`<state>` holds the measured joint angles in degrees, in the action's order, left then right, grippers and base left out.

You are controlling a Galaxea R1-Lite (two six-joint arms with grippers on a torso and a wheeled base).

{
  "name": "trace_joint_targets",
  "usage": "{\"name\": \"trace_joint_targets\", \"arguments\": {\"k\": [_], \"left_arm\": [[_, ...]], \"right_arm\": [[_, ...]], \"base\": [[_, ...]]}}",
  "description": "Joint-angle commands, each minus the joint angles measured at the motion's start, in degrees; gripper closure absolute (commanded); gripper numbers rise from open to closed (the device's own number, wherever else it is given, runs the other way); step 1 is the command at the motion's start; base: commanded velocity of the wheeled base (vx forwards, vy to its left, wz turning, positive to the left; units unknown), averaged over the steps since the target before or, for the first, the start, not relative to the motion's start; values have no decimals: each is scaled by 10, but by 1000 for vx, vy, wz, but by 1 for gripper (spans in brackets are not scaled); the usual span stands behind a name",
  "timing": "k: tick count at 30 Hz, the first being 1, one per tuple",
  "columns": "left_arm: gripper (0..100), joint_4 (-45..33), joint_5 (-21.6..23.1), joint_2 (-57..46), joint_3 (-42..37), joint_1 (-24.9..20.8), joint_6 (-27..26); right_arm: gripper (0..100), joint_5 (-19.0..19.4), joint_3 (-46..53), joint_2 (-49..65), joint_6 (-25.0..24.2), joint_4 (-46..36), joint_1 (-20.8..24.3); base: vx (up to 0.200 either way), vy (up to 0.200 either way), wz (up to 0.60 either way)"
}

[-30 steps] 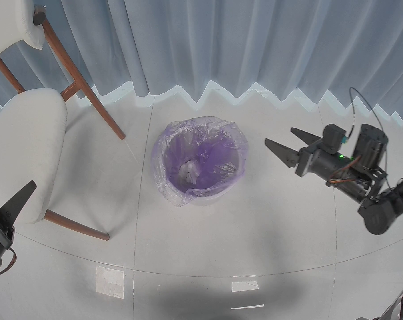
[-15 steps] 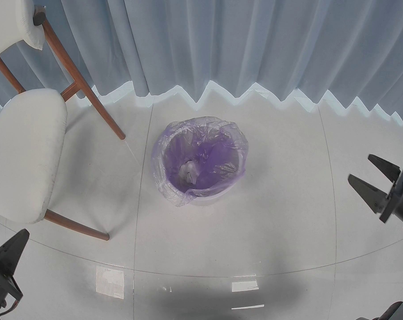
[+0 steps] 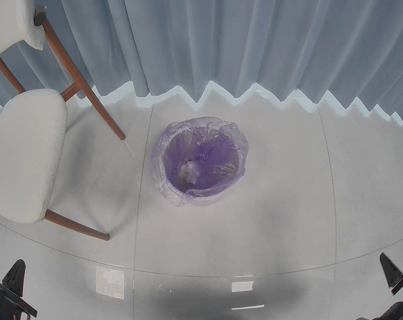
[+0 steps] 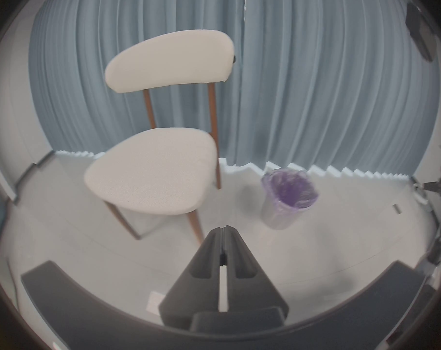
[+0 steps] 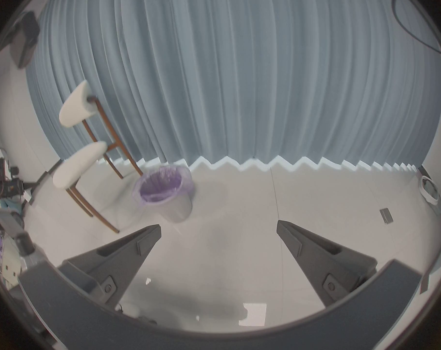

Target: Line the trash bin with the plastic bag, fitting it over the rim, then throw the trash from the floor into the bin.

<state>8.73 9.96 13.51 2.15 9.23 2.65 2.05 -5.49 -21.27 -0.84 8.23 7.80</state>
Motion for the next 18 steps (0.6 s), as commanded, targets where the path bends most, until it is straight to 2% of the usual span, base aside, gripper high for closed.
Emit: {"name": "trace_joint_targets", "arguments": {"k": [1, 8, 10, 11, 12, 13, 16, 18], "left_arm": [[100, -59, 0, -80, -21, 0, -77], [100, -61, 30, -79, -20, -6, -68], [100, -61, 33, -80, -20, -38, -86], [100, -61, 33, -80, -20, -38, -86], [100, -61, 33, -95, -21, -105, -102], [100, -61, 33, -109, -21, -118, -102], [100, -59, 30, -135, -21, -92, -86], [100, -59, -9, -135, -21, -93, -77]], "right_arm": [[0, 25, 52, 164, 31, -95, -47], [0, 22, 55, 164, 27, -83, -46], [0, 22, 55, 164, 27, -83, -46], [0, 22, 55, 164, 27, -83, -46], [0, 22, 55, 164, 27, -83, -46], [0, 22, 55, 163, 27, -82, -41], [0, 22, 55, 156, 23, -81, -14], [0, 4, 55, 157, 12, -81, -24]], "base": [[0, 0, 0], [0, 0, 0], [0, 0, 0], [0, 0, 0], [0, 0, 0], [0, 0, 0], [0, 0, 0], [0, 0, 0]]}}
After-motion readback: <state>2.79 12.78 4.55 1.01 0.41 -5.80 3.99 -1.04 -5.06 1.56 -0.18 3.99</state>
